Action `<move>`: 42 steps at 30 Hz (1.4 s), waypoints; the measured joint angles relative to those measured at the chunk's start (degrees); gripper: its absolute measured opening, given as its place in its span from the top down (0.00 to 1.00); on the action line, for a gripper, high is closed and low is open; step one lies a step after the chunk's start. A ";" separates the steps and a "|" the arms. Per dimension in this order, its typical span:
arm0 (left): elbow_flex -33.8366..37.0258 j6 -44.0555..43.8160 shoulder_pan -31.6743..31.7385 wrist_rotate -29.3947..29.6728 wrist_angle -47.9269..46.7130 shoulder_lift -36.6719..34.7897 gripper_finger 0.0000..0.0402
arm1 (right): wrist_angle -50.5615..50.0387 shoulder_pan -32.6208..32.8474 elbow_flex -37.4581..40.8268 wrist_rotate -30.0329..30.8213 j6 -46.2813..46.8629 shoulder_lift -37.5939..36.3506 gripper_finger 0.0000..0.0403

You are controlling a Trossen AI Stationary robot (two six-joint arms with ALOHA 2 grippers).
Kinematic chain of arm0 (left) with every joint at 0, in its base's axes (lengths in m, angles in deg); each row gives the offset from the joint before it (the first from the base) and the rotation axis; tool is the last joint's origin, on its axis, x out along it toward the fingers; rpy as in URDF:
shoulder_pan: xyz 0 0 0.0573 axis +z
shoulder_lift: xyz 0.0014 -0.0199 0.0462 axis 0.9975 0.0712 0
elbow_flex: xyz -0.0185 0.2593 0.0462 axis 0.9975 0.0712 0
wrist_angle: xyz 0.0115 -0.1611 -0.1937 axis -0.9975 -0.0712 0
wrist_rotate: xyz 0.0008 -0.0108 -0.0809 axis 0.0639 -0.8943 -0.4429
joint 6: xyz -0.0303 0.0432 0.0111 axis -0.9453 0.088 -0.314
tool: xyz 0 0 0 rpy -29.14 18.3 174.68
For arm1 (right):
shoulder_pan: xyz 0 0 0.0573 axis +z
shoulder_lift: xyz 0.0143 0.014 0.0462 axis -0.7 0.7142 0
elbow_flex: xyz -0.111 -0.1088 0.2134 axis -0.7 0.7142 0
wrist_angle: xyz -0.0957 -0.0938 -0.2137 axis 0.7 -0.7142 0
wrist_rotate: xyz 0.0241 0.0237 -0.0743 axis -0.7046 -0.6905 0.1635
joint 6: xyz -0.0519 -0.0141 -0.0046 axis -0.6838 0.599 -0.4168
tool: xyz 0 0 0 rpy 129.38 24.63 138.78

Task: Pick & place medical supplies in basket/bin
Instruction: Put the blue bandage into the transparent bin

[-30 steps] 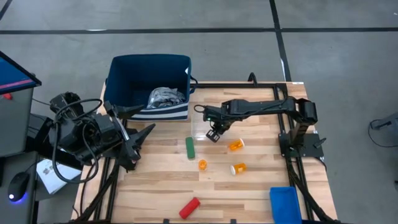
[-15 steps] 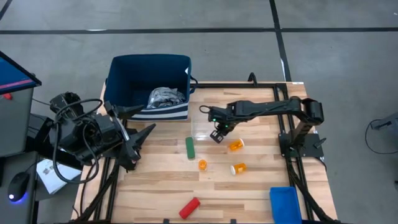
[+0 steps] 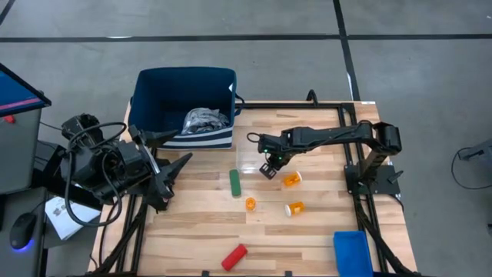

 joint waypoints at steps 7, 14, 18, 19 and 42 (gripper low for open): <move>0.00 -0.20 0.00 0.00 -0.02 0.00 0.23 | 0.44 0.59 0.02 1.00 -0.14 -0.91 0.70; 0.00 -0.22 0.00 0.00 -0.02 -0.02 0.23 | -0.10 1.29 0.06 1.11 0.17 -1.93 0.53; 0.00 -0.22 0.00 0.00 -0.02 -0.02 0.23 | -0.08 2.05 0.03 1.09 0.92 -1.95 0.50; 0.00 -0.22 0.00 0.00 -0.03 -0.02 0.23 | -0.06 2.33 0.03 1.08 1.17 -1.95 0.49; 0.00 -0.22 0.00 -0.02 -0.07 -0.04 0.23 | -1.00 3.76 -0.05 3.60 4.41 -4.40 0.49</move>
